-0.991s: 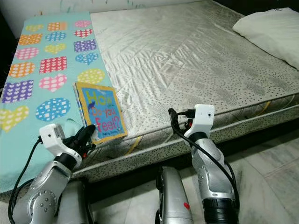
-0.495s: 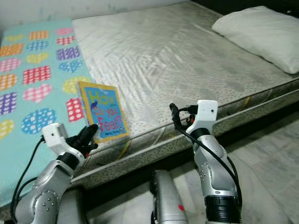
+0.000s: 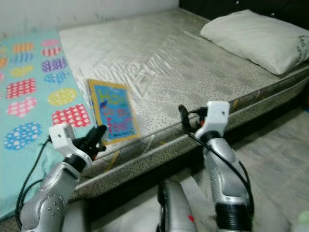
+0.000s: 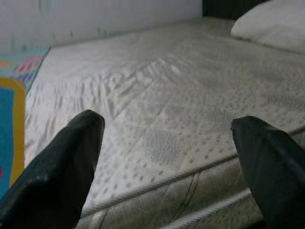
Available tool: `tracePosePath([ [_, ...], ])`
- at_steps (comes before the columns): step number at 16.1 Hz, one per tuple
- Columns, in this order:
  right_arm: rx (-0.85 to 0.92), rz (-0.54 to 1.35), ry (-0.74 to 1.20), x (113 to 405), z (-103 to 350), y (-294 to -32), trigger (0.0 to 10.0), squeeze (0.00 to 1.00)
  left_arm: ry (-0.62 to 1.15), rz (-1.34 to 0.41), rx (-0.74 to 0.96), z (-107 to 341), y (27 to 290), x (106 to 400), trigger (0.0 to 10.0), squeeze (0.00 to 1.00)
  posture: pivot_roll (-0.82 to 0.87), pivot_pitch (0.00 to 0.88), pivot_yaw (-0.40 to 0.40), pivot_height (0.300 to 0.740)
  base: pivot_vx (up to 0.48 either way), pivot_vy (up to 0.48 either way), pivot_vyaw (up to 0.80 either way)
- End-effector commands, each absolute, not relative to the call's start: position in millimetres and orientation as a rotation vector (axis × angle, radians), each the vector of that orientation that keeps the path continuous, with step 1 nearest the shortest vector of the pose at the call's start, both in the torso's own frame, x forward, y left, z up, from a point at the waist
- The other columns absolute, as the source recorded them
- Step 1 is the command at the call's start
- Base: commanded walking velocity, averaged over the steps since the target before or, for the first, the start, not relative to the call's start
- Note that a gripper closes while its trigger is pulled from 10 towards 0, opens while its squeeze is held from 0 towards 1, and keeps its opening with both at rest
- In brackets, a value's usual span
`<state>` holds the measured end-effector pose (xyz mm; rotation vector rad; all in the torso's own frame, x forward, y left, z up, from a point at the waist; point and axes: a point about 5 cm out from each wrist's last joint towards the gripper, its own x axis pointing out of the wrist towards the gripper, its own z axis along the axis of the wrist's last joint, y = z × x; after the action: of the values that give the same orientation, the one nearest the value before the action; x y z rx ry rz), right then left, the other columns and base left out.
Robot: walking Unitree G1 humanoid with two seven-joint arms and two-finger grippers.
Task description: Clean up the room
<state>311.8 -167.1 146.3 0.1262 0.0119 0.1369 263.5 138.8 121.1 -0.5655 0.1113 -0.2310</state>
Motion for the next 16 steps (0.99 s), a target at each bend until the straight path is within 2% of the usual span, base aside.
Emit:
tracePosePath([
  [1,0.127,0.169,-0.001,313.6,151.4,-157.6,10.0,0.0,0.065,-0.214,-0.568,128.9,142.4,265.2,0.0,0.0,-0.17,0.0,0.02,0.487,0.0,0.0,0.0],
  [3,0.119,0.174,-0.017,313.9,153.3,-157.9,10.0,0.0,0.064,-0.216,-0.568,128.8,141.9,266.0,0.0,0.0,-0.17,0.0,0.02,0.487,0.0,0.0,0.0],
  [16,0.118,0.182,-0.045,317.4,159.6,-159.4,10.0,0.0,0.057,-0.223,-0.571,129.3,138.7,268.9,0.0,0.0,-0.17,0.0,0.02,0.487,0.0,0.0,-0.49],
])
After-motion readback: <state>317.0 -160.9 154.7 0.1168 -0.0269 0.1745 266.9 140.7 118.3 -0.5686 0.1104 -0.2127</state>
